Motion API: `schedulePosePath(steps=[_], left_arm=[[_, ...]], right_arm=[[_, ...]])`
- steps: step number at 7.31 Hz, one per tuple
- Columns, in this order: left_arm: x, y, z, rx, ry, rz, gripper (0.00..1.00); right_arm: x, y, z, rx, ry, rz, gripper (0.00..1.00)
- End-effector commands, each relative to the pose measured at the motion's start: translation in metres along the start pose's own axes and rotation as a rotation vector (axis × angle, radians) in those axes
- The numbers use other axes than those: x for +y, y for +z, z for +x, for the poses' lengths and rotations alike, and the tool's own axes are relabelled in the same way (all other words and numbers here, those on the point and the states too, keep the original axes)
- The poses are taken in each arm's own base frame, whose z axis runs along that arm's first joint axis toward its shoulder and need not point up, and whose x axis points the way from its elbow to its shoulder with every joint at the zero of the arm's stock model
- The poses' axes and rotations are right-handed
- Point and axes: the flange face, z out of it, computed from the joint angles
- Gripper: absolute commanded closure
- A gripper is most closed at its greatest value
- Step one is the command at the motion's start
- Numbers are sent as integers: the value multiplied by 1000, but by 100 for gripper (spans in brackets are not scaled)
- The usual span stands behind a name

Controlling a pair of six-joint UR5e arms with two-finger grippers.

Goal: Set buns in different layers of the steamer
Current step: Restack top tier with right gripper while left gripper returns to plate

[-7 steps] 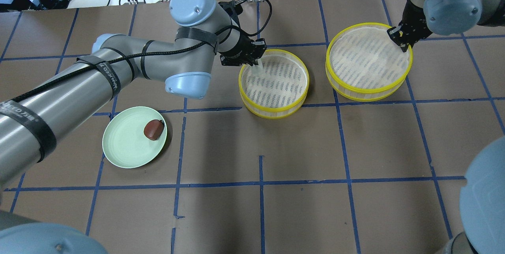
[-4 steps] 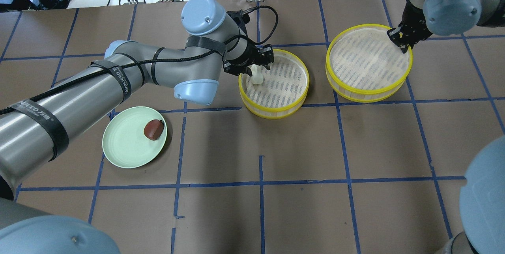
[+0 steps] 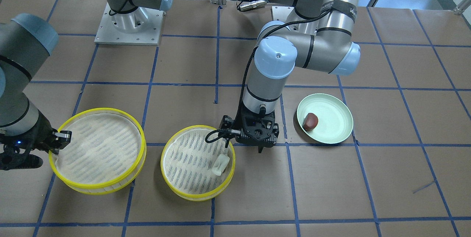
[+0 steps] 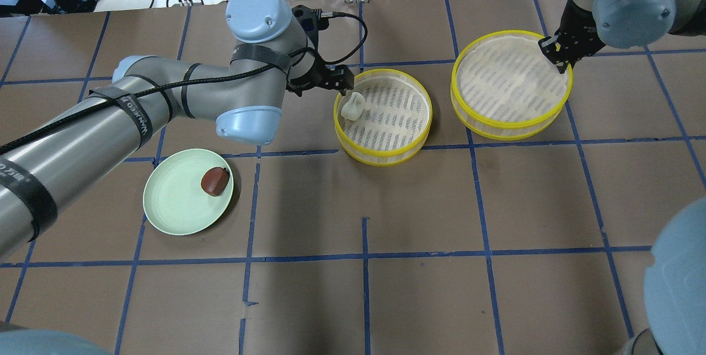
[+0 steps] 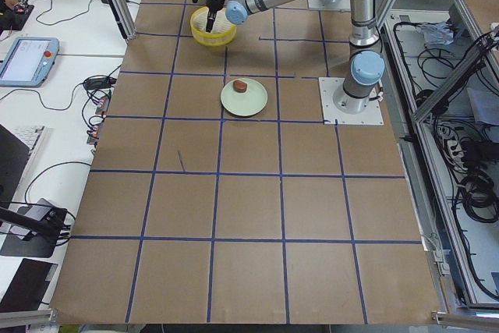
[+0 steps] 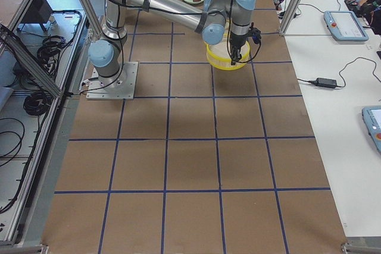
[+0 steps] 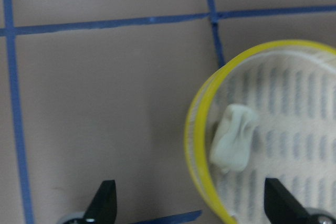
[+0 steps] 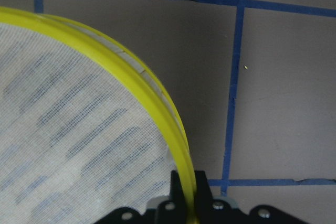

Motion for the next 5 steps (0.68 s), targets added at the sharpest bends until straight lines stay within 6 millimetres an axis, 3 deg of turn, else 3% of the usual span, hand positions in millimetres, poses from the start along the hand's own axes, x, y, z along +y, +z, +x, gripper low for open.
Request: schedulePosePath(steps=[1,3,5], left_arm=[[51,30,-77,-107,-16,-137,0],[103,28,-149,-176,-36,-214,0],[121,37,-205,-160,-87,-281,0]], right_arm=[[-9,-16,-46,-63,107,40,92],[-11,-10,-121,-72,197,33,92],[-11,12,-164,-97,249,-13,92]])
